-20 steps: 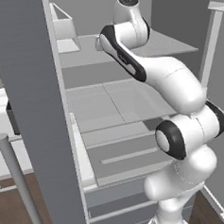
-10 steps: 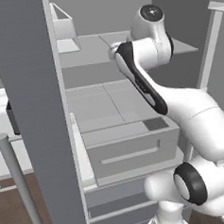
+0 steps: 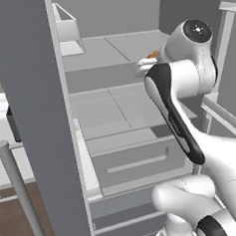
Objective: Place one lemon wedge and one chicken drumstick in each tupperware on the nearby counter, to pack two identical lunches.
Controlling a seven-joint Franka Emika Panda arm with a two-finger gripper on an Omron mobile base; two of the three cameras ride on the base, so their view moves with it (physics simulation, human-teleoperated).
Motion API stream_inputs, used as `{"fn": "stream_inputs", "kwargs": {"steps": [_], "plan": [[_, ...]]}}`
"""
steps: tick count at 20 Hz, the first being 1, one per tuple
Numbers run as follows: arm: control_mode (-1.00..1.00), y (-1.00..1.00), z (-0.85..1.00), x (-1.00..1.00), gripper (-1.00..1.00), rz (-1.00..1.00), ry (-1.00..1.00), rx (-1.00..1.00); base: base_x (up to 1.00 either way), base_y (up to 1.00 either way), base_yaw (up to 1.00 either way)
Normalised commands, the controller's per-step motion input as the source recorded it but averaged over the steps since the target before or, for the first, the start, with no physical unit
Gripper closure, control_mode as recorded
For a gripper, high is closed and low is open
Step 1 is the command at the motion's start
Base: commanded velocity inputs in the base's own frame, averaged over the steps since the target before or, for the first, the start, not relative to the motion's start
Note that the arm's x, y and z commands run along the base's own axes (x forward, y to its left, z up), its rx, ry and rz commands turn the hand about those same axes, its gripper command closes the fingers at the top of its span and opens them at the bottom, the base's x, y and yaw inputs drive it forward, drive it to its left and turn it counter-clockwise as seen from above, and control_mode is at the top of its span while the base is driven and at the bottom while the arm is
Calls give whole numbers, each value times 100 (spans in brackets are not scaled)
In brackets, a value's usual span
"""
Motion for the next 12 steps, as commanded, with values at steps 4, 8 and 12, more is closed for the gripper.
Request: {"fn": "stream_inputs", "kwargs": {"steps": [4,8,12], "plan": [[-100,-11,0,-100,100,-1,0,0,0,0,0],[-100,0,-3,-100,100,0,0,0,0,0,0],[-100,0,-6,-89,100,0,0,0,0,0,0]]}}
